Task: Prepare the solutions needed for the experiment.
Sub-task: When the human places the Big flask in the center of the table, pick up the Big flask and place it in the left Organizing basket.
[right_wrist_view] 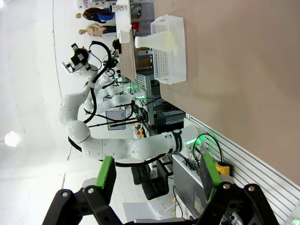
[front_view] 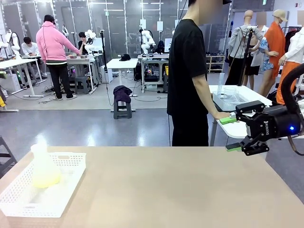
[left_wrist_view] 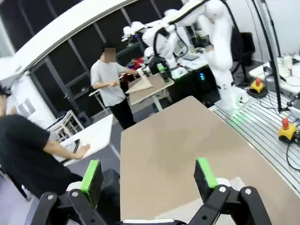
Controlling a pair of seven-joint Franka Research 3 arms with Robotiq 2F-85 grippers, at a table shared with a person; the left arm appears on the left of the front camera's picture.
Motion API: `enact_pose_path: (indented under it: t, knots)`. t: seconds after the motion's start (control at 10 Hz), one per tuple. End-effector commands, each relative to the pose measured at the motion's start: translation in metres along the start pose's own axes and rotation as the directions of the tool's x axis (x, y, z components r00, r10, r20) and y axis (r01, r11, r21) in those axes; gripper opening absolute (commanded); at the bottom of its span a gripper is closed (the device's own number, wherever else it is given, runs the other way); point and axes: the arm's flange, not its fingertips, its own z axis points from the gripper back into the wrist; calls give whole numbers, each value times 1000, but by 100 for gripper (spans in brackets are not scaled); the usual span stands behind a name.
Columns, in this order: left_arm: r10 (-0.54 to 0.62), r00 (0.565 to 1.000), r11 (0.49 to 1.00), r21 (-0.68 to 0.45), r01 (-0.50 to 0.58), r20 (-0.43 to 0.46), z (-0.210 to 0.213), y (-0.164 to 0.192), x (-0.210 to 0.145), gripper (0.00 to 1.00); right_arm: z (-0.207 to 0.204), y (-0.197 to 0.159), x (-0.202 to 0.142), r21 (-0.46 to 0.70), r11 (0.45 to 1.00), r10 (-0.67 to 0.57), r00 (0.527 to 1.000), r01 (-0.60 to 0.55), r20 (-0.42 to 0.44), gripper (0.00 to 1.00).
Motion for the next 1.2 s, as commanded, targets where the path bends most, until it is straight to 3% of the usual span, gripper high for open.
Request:
enact_pose_path:
  t: [0.0, 0.1, 0.2, 0.3, 0.4, 0.6, 0.8, 0.9, 1.0, 1.1]
  knots:
    - [-155, 982, 976, -172, 136, -105, -30, 10, -5, 100, -1, 1, 1, 15, 1000, 10, 1000, -10, 4, 90]
    - [-256, 961, 939, -261, 222, -103, -45, 14, 4, 100, -1, 1, 1, 15, 1000, 10, 1000, -10, 4, 90]
    - [-424, 892, 887, -270, 374, -159, -67, 16, 15, 100, -1, 1, 1, 15, 1000, 10, 1000, -10, 4, 90]
    - [-548, 796, 831, -278, 482, -257, -82, 14, 16, 100, -1, 1, 1, 15, 1000, 10, 1000, -10, 4, 90]
    - [-619, 760, 782, -245, 573, -197, -94, 12, 13, 100, -1, 1, 1, 15, 1000, 10, 1000, -10, 4, 90]
    - [-733, 655, 681, -204, 704, -184, -117, 9, -1, 100, -1, 1, 1, 15, 1000, 10, 1000, -10, 4, 90]
    - [-758, 637, 652, -181, 736, -139, -127, 0, -20, 100, -1, 1, 1, 15, 1000, 10, 1000, -10, 4, 90]
    - [-687, 723, 724, -163, 670, -77, -130, -4, -28, 100, -1, 1, 1, 15, 1000, 10, 1000, -10, 4, 90]
    - [-649, 737, 761, -163, 628, -188, -127, 181, 143, 100, -1, 1, 1, 15, 1000, 10, 1000, -10, 4, 90]
    - [-649, 737, 761, -163, 628, -188, -127, 181, 143, 100, -1, 1, 1, 15, 1000, 10, 1000, -10, 4, 90]
